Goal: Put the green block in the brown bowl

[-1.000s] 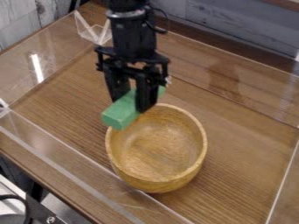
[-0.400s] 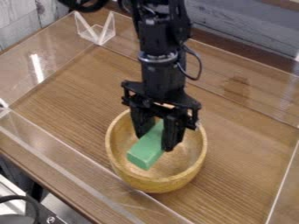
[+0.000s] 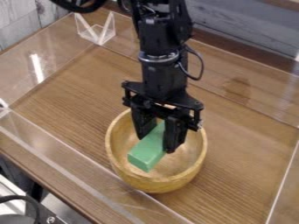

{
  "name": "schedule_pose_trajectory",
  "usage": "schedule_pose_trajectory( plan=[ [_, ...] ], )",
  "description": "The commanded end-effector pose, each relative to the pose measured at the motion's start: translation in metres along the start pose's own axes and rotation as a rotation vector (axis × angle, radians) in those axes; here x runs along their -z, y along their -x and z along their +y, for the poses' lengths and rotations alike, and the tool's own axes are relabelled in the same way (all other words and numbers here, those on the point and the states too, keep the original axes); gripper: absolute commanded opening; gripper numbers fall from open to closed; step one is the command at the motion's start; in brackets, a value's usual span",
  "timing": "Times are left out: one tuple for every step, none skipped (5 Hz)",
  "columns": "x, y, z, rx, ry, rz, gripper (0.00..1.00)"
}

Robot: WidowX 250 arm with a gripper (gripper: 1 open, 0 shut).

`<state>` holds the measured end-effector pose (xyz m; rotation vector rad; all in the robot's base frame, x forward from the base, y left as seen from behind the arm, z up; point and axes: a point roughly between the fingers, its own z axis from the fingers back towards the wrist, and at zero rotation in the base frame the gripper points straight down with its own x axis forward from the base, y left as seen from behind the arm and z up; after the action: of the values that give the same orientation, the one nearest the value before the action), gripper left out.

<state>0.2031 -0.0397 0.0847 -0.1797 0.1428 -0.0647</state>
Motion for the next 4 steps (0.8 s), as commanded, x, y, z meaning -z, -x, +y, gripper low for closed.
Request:
schedule_pose_trajectory(
  plan=[
    [-0.0127,0.0006,0.0001,-0.003,0.010,-0.042,0.00],
    [-0.0099,-0.0005,-0.0014,-0.006,0.012,-0.044,0.00],
    [-0.0070,-0.0016,-0.0027,-0.008,0.013,-0.046,0.00],
    [-0.0049,-0.0023,-0.0036,-0.010,0.015,-0.048,0.00]
  ],
)
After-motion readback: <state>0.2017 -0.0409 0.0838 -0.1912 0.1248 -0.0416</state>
